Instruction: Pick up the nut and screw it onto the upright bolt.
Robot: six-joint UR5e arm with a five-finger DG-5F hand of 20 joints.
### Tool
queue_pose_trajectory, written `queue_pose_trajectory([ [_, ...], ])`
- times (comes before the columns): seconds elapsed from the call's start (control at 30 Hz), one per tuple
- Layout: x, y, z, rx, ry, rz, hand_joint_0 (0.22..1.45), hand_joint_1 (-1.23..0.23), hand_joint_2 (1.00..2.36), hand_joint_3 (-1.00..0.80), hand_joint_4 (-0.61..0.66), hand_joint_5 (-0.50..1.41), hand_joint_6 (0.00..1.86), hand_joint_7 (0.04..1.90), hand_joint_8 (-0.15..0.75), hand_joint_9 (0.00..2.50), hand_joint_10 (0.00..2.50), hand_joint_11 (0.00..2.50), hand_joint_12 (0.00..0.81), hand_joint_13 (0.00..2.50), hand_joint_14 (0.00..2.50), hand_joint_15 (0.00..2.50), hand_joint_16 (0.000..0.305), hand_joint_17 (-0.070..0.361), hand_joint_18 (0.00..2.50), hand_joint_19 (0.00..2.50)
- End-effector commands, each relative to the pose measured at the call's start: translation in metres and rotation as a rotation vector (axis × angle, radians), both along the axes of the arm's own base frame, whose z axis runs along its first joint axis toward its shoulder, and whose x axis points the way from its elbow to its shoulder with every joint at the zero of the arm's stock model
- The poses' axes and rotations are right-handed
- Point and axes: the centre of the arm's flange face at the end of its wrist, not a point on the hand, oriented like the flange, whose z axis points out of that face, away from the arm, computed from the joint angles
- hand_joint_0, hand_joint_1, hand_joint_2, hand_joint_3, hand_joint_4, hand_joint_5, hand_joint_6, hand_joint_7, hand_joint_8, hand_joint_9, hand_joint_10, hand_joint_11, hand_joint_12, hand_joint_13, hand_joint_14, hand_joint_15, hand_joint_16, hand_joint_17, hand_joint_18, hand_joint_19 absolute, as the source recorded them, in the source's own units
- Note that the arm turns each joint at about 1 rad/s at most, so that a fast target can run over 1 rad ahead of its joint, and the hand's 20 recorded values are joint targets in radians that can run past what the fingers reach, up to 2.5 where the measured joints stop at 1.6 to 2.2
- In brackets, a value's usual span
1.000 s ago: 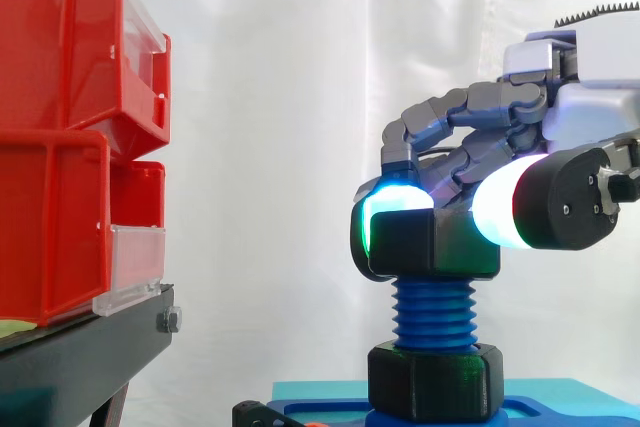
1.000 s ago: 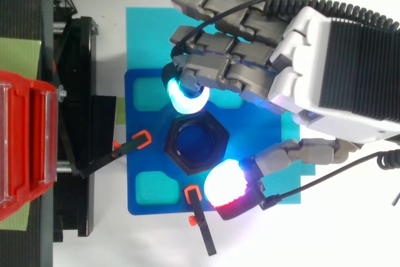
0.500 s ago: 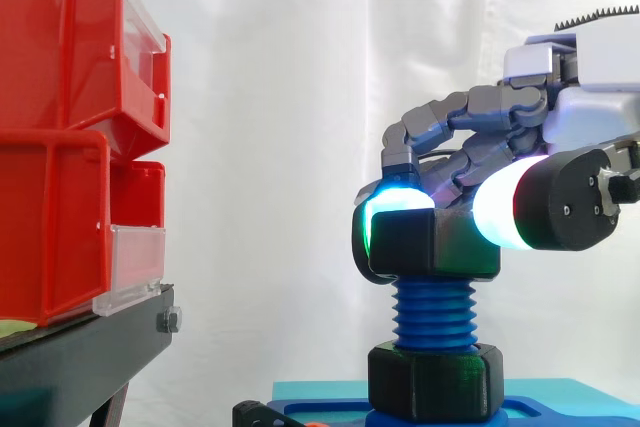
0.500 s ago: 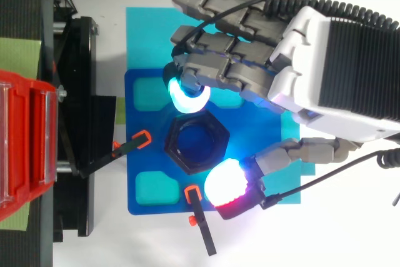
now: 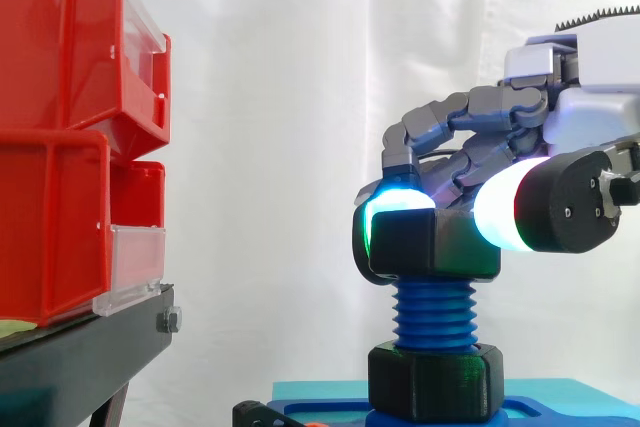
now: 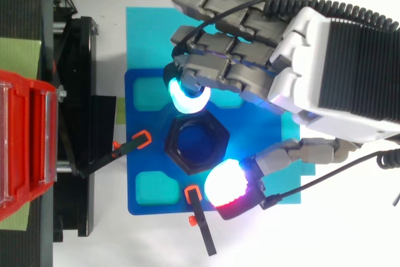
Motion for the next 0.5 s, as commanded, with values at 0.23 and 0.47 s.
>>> queue_pose_trajectory([
  [0.23,0.0005,0.0035,0.0004,-0.014,-0.003,0.003,0.52,-0.65,1.00,-0.50,0.30,-0.15,0.52,1.32,0.315,0.47,0.00,0.00,0.353,0.39,0.00,0.00,0.047,0.105,0.35,0.01],
  [0.47,0.0005,0.0035,0.0004,-0.014,-0.003,0.003,0.52,-0.63,1.00,-0.50,0.31,-0.15,0.51,1.33,0.317,0.46,0.00,0.00,0.358,0.38,0.00,0.00,0.048,0.107,0.35,0.01],
])
